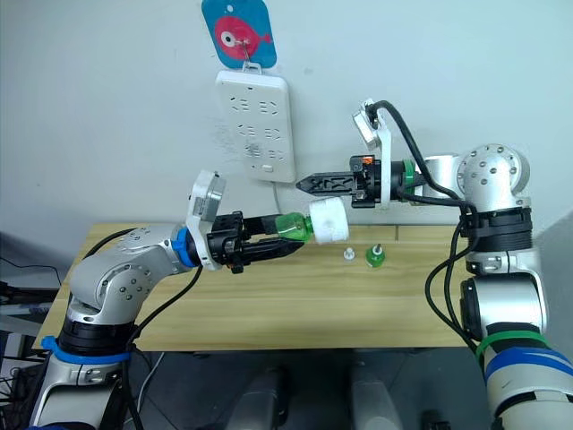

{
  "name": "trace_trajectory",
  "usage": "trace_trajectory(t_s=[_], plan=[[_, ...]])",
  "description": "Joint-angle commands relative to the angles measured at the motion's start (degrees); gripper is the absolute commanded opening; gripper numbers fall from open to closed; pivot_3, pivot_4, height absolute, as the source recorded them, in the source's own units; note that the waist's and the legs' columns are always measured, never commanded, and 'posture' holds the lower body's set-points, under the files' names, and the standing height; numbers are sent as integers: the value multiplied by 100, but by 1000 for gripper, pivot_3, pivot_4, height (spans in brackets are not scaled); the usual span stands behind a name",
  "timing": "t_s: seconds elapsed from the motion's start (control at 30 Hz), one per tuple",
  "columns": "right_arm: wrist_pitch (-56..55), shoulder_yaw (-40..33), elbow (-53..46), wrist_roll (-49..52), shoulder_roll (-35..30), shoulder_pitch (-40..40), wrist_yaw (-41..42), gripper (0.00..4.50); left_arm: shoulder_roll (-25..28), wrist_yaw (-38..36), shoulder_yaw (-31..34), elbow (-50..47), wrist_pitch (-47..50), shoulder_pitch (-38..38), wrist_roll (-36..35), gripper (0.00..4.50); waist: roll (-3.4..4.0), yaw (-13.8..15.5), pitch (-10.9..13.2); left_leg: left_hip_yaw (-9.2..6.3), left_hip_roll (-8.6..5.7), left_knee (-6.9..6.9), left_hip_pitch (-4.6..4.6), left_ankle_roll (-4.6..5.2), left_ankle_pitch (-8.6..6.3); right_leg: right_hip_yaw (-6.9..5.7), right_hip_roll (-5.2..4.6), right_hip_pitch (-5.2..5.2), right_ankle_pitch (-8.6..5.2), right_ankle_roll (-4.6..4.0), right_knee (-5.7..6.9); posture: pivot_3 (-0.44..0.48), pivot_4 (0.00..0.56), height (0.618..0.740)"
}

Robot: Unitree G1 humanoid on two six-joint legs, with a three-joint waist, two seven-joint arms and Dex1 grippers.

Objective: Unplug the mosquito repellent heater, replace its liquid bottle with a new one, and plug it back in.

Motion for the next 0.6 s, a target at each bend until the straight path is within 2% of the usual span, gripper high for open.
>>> trace_trajectory(t_s=[0.03,0.23,0.4,0.6], plan=[[-381,282,131,-555,-122,26,636,47,32,-10,115,-304,51,7,-188,2256,0,0,0,1,0,0,0,0,0,1,0,0,0,0,0,-44,253,740],[-149,391,-440,-803,-242,706,956,47,4,191,254,-266,77,-49,-245,2256,0,9,0,-5,0,0,0,0,0,-2,-2,1,0,0,1,-33,253,740],[912,-249,-1542,-206,-288,1328,607,47,11,318,342,-148,-5,-88,-159,2256,0,32,1,-9,1,0,-1,0,0,-2,-6,1,0,0,2,-25,253,740],[1462,-786,-2005,649,-359,1425,176,47,-8,302,290,-66,-104,-86,-26,2256,0,31,0,-7,0,2,0,0,0,-3,-3,2,0,0,2,-36,241,740]])
